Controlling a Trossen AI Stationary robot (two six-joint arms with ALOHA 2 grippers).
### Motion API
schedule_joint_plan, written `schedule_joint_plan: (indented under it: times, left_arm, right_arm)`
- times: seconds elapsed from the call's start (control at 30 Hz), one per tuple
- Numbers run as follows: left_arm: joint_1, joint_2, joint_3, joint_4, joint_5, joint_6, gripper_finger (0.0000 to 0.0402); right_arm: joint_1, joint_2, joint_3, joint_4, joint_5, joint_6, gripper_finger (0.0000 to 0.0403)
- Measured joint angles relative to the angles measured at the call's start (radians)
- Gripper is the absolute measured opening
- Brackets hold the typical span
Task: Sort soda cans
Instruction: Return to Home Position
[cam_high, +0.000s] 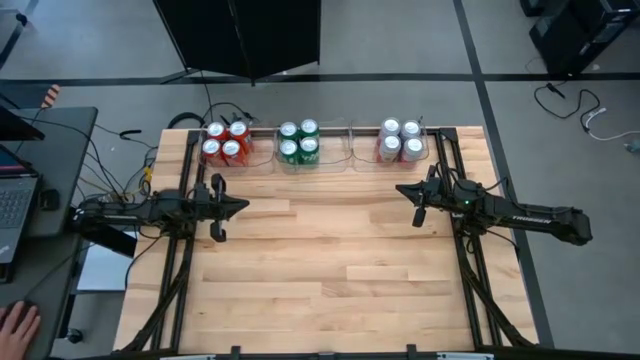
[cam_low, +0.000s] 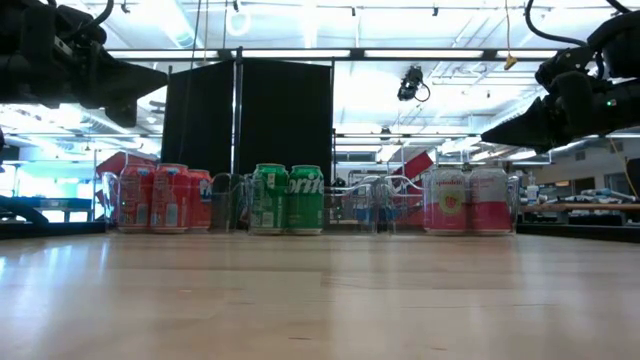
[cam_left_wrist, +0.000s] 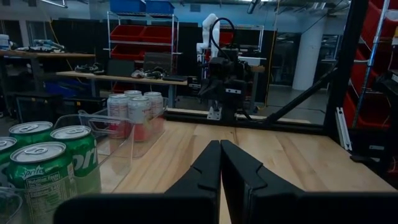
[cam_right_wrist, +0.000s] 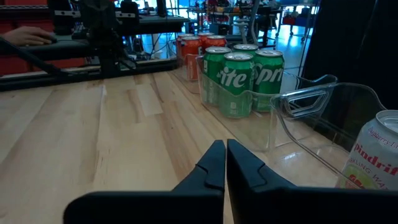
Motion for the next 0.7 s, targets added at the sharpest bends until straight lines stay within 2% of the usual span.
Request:
schedule_joint_plan:
  times: [0.7]
  left_arm:
    - [0.0,0.0,0.0,0.0,0.0,0.0,0.0014]
  right_arm:
    - [0.0,0.0,0.0,0.0,0.0,0.0,0.0001]
